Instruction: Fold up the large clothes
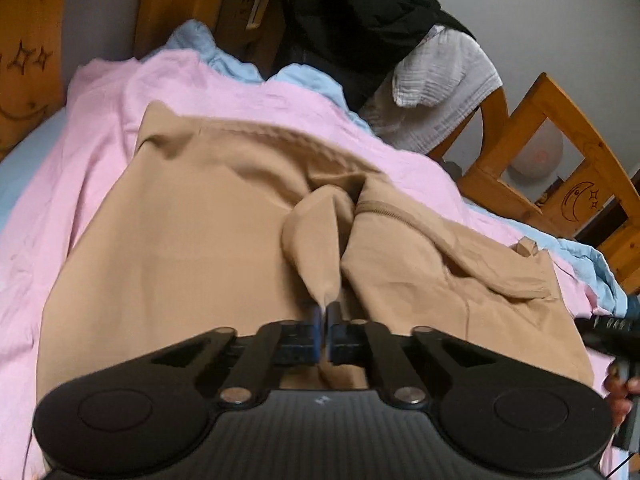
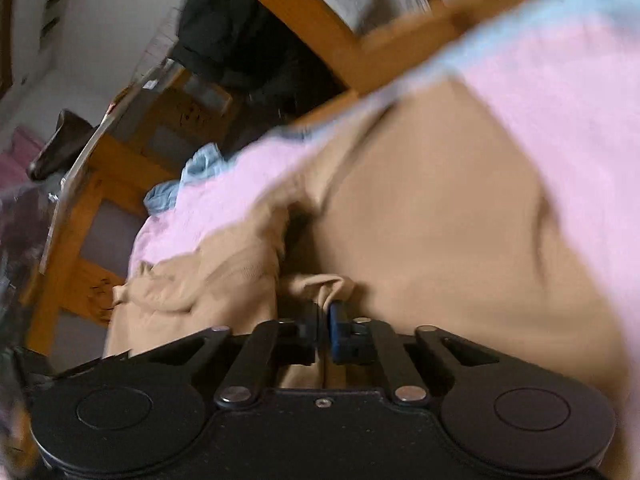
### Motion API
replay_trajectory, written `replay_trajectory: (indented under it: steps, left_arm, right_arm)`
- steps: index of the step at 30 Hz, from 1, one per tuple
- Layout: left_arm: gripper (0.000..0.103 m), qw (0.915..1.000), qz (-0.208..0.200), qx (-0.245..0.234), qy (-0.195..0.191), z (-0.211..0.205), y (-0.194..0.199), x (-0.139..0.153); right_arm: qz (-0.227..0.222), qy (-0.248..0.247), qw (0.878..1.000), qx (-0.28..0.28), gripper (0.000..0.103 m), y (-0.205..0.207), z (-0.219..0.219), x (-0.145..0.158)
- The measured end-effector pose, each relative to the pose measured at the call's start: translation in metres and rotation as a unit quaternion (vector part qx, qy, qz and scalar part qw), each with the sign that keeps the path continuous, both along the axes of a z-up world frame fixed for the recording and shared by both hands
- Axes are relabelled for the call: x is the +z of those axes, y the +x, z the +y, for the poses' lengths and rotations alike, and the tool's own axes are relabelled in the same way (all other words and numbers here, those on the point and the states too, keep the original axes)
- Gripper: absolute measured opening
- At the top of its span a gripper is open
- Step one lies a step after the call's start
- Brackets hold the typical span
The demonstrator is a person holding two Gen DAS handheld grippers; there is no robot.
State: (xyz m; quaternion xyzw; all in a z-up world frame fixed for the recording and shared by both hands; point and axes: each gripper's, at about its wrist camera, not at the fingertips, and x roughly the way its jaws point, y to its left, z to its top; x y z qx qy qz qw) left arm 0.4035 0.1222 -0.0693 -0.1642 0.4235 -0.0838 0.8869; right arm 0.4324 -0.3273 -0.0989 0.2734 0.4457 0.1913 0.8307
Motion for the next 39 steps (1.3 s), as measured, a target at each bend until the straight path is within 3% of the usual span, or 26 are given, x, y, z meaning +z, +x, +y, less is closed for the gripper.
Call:
replay_trajectory:
  steps: [3, 6, 9, 12, 16, 20, 22, 24, 28, 32, 35, 39]
  left_arm:
    - [0.0, 0.9999, -0.011, 0.005, 0.005, -0.006, -0.006, 0.003]
    - [0.0, 0.9996, -0.007, 0.01, 0.024, -0.009, -0.007, -0.005]
    - [0.0, 0.9997, -0.004, 0.024, 0.003, -0.001, -0.008, -0.01]
    - [0.0, 0.9996, -0.017, 0.012, 0.017, -0.001, -0.011, -0.006]
    - [0.001, 0.999, -0.021, -0.016, 0.035, -0.003, -0.014, -0.002]
    - [0.007, 0.9993, -0.013, -0.008, 0.034, -0.002, -0.02, 0.004]
    - [0.03, 0.999, -0.024, -0.006, 0.038, 0.0, -0.03, 0.011]
    - [0.042, 0.9971, -0.049, -0.005, 0.057, -0.001, -0.039, 0.021]
    - [0.042, 0.9921, -0.103, -0.036, 0.061, -0.016, -0.039, 0.036]
    - [0.044, 0.9882, -0.121, -0.078, 0.053, -0.052, -0.019, 0.039]
    - [0.044, 0.9846, -0.083, -0.079, 0.132, -0.082, 0.007, 0.022]
    - [0.039, 0.9861, -0.051, -0.046, 0.152, -0.078, 0.033, 0.004]
  right_arm:
    - [-0.09, -0.035, 0.995, -0.012, 0.001, 0.001, 0.003, 0.036]
    - [-0.162, -0.122, 0.979, -0.002, 0.001, 0.007, 0.02, 0.048]
    - [-0.118, -0.145, 0.982, 0.004, 0.001, 0.02, 0.02, 0.021]
    - [-0.111, -0.12, 0.986, -0.006, 0.002, 0.012, 0.013, 0.008]
    - [-0.122, -0.104, 0.987, -0.015, 0.004, 0.004, 0.009, 0.007]
    - [-0.12, -0.119, 0.986, -0.014, 0.005, 0.006, 0.011, 0.013]
    - [-0.12, -0.132, 0.984, -0.015, 0.022, -0.001, 0.009, 0.021]
    - [-0.141, -0.155, 0.978, -0.014, 0.03, -0.014, 0.008, 0.032]
    - [-0.178, -0.16, 0.971, 0.013, 0.036, -0.026, 0.015, 0.052]
    - [-0.199, -0.143, 0.968, 0.06, 0.037, -0.018, 0.051, 0.058]
    - [-0.207, -0.17, 0.959, 0.094, 0.035, -0.014, 0.093, 0.047]
    - [-0.192, -0.196, 0.957, 0.096, 0.036, -0.01, 0.122, 0.026]
